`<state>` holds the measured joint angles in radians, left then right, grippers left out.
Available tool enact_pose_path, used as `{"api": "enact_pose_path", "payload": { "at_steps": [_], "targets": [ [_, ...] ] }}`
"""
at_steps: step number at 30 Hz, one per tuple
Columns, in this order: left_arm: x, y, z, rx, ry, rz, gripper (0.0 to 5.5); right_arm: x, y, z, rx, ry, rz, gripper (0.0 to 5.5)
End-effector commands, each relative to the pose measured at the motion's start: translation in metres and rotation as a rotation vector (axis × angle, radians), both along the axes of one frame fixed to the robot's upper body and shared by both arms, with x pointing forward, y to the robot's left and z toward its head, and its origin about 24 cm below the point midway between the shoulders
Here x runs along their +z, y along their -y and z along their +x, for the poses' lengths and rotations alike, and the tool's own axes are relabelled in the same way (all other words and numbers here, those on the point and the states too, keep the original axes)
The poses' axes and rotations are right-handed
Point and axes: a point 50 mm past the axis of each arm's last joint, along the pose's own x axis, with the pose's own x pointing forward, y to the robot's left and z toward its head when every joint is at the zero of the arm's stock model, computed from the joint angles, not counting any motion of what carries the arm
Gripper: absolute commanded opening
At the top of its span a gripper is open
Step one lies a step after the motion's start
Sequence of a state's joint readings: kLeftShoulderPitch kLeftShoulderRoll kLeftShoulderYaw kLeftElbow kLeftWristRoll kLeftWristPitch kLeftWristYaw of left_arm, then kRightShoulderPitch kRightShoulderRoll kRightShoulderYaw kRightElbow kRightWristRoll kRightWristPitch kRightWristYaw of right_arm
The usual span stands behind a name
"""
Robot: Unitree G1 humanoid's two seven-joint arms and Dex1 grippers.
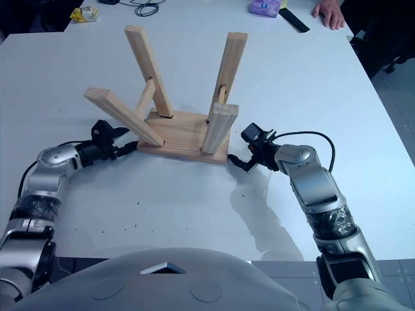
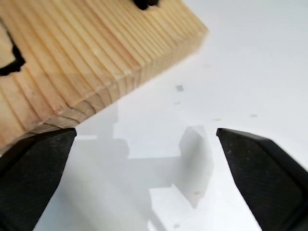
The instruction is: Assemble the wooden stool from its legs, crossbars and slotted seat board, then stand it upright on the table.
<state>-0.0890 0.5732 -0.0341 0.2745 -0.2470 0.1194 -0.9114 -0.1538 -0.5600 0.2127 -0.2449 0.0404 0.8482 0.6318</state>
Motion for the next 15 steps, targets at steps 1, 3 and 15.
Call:
{"api": "enact_pose_path", "payload": {
  "at_steps": [1, 3, 15],
  "targets": [
    [-0.009, 0.032, -0.024, -0.1, -0.084, -0.112, 3.36, -0.026, -0.022, -0.019, 0.061, -0.122, 0.101, 5.38],
    [-0.008, 0.033, -0.028, -0.066, -0.084, -0.122, 3.36, -0.026, -0.021, -0.023, 0.073, -0.122, 0.101, 5.38],
    [-0.003, 0.025, -0.072, 0.094, -0.082, -0.117, 3.36, -0.007, -0.001, -0.059, 0.071, -0.105, 0.045, 5.38]
  ]
}}
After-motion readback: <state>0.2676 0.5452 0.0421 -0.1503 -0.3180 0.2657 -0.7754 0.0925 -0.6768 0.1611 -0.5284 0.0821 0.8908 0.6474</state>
